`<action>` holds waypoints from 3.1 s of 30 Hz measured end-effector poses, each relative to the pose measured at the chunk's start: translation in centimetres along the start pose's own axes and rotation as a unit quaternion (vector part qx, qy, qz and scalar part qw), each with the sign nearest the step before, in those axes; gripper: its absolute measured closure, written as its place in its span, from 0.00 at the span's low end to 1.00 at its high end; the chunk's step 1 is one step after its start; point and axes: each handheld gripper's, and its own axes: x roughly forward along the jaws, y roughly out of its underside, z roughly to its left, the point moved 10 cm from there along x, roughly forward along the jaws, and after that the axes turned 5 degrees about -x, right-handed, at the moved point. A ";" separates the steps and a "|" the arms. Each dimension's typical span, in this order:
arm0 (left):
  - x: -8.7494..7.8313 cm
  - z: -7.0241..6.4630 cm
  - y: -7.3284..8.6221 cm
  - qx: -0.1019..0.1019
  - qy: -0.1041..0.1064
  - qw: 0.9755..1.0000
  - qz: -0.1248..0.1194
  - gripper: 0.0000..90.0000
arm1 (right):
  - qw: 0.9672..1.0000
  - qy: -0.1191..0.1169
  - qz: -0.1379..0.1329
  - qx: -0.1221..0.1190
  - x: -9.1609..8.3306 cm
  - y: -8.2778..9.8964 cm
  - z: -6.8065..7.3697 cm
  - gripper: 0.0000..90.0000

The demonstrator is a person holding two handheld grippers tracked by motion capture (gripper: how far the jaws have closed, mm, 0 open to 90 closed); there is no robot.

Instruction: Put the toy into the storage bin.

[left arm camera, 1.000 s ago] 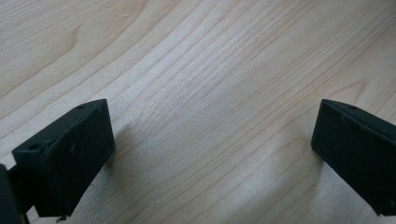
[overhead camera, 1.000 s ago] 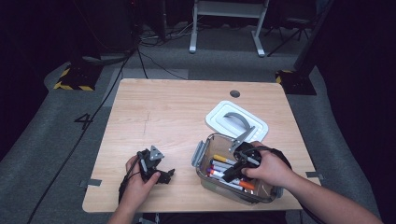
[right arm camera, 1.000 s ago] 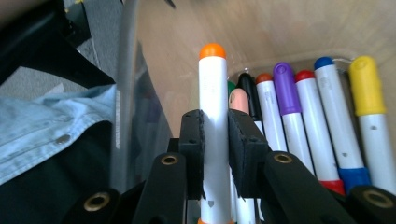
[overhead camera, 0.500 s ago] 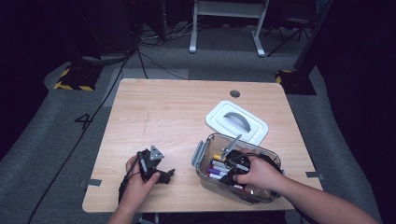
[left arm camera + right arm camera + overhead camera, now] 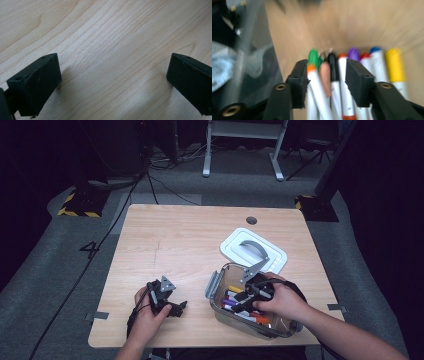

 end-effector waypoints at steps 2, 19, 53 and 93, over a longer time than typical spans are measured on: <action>0.0 0.0 0.0 0.000 0.000 1.000 0.000 0.00 | 1.000 0.019 -0.016 -0.003 -1.2 -0.6 -0.5 0.57; 0.0 0.0 0.0 0.000 0.000 1.000 0.000 0.00 | 0.979 0.171 -0.091 0.066 -10.9 1.3 -8.2 0.58; 0.0 0.0 0.0 0.000 0.000 1.000 0.000 0.00 | 0.966 0.148 0.016 0.211 -5.7 17.0 -12.3 0.56; 0.0 0.0 0.0 0.000 0.000 1.000 0.000 0.00 | 0.960 0.195 -0.034 0.200 -13.7 12.5 -12.9 0.86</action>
